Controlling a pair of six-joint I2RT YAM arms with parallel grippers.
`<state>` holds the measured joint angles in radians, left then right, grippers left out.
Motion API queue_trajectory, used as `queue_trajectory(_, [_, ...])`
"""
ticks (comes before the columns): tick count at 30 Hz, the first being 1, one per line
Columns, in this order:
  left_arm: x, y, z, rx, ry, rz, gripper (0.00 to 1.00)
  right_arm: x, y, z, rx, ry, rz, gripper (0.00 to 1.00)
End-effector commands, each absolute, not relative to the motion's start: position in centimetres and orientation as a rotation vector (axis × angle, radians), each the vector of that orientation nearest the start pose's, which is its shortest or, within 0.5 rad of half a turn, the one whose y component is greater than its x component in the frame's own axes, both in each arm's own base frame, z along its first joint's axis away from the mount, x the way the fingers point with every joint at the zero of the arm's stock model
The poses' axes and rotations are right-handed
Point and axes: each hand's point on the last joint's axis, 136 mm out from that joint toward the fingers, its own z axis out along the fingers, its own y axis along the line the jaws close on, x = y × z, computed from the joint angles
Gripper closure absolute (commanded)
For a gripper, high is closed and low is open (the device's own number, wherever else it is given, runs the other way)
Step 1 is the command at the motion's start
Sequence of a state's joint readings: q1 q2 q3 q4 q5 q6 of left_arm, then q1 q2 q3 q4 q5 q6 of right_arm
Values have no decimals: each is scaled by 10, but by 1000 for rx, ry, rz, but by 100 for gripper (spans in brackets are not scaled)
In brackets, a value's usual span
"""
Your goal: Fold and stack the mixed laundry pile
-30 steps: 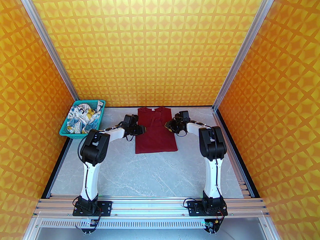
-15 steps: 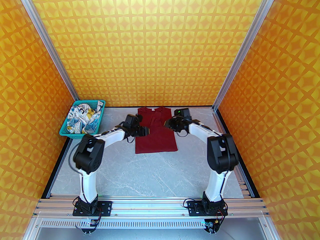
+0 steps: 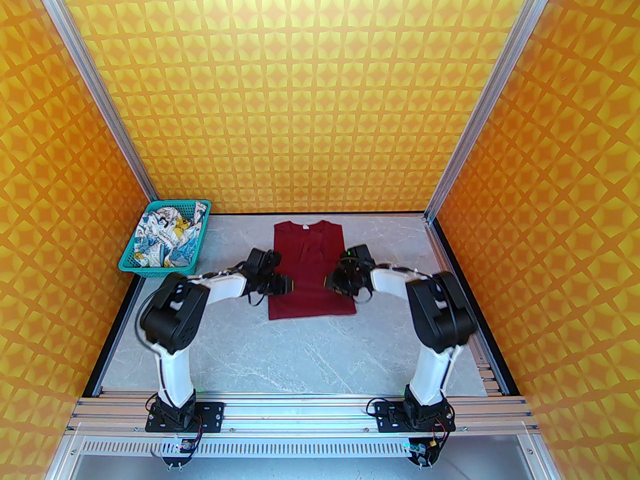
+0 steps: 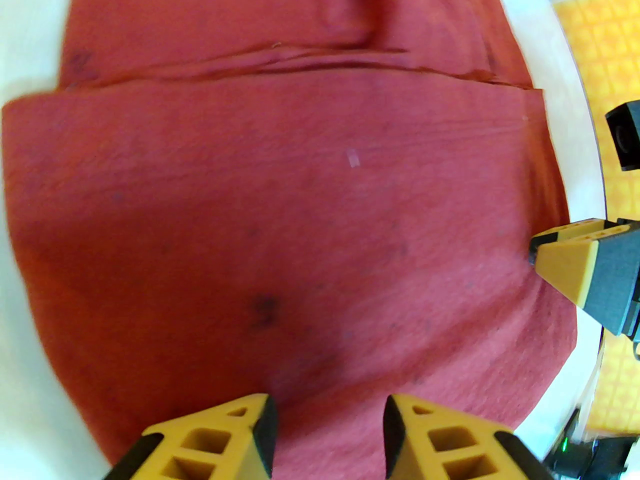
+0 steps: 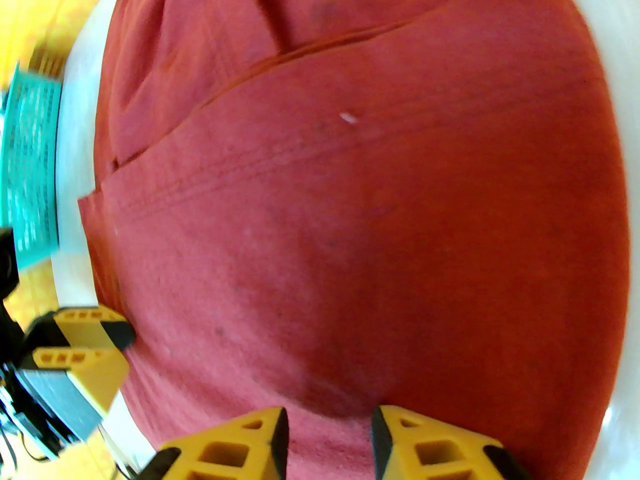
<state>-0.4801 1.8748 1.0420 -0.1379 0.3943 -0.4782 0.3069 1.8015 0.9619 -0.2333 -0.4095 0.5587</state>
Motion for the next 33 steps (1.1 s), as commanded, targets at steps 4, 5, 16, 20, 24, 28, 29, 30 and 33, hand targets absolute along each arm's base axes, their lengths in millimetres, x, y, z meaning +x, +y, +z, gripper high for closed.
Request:
queue_trajectory(4, [311, -254, 56, 151, 2726, -847, 53, 274, 162, 22, 260, 2908, 706, 62])
queue_trajectory(5, [311, -251, 70, 132, 2702, -847, 50, 270, 160, 32, 260, 2893, 715, 60])
queue_trajectory(16, [236, -209, 84, -94, 2766, -879, 41, 205, 103, 76, 581, 2817, 900, 54])
queue_trajectory(20, [215, -208, 73, -139, 2822, -928, 40, 179, 106, 59, 664, 2854, 955, 52])
queue_trajectory(24, [204, -211, 59, -162, 2864, -952, 40, 162, 109, 44, 692, 2883, 980, 52])
queue_trajectory(28, [199, -215, 47, -173, 2896, -956, 40, 162, 118, 41, 705, 2864, 1050, 52])
queue_trajectory(29, [199, -216, 45, -178, 2899, -957, 40, 164, 121, 41, 705, 2854, 1070, 52])
queue_trajectory(30, [199, -216, 42, -188, 2906, -954, 40, 165, 124, 41, 710, 2846, 1090, 52])
queue_trajectory(33, [202, -217, 38, -214, 2906, -944, 40, 169, 131, 39, 715, 2828, 1136, 52])
